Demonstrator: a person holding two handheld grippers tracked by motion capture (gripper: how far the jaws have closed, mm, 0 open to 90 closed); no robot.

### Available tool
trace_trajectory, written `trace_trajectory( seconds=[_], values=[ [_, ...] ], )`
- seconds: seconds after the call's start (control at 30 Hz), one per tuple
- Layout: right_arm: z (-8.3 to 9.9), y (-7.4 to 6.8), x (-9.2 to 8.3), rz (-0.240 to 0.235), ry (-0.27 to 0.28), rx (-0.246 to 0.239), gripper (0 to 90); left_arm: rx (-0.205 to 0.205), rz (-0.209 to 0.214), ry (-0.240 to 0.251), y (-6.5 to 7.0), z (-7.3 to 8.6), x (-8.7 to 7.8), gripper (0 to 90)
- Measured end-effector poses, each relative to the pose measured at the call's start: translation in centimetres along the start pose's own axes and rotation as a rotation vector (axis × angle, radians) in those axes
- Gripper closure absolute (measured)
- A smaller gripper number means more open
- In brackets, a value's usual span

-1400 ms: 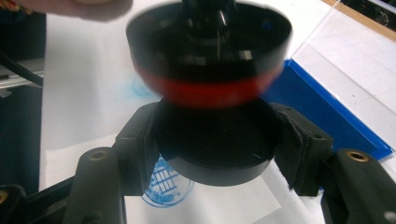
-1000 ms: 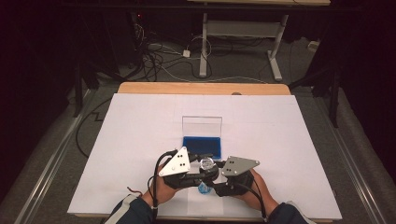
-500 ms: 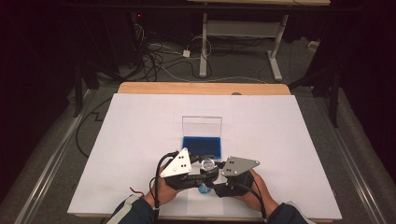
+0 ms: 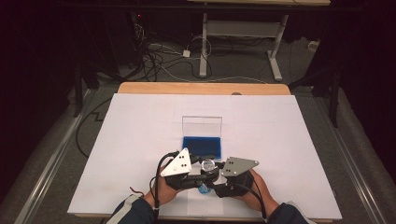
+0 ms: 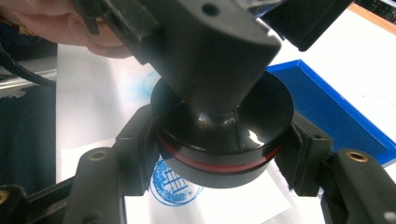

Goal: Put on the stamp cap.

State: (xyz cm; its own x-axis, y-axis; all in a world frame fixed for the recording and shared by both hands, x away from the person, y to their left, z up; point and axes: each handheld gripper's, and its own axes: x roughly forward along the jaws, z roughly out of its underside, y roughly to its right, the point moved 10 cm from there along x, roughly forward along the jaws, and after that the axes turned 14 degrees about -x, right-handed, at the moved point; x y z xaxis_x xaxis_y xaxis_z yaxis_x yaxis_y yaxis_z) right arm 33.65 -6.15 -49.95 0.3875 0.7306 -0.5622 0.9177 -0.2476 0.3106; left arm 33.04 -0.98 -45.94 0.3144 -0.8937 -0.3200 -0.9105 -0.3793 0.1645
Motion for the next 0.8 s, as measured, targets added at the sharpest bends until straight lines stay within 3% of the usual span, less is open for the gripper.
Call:
trace_trajectory(
  seconds=[0.8],
  values=[
    [0.08,-0.28,0.06,-0.006,-0.007,-0.007,38.4,-0.013,0.007,-0.003,0.08,0.35,0.25,54.0]
  ],
)
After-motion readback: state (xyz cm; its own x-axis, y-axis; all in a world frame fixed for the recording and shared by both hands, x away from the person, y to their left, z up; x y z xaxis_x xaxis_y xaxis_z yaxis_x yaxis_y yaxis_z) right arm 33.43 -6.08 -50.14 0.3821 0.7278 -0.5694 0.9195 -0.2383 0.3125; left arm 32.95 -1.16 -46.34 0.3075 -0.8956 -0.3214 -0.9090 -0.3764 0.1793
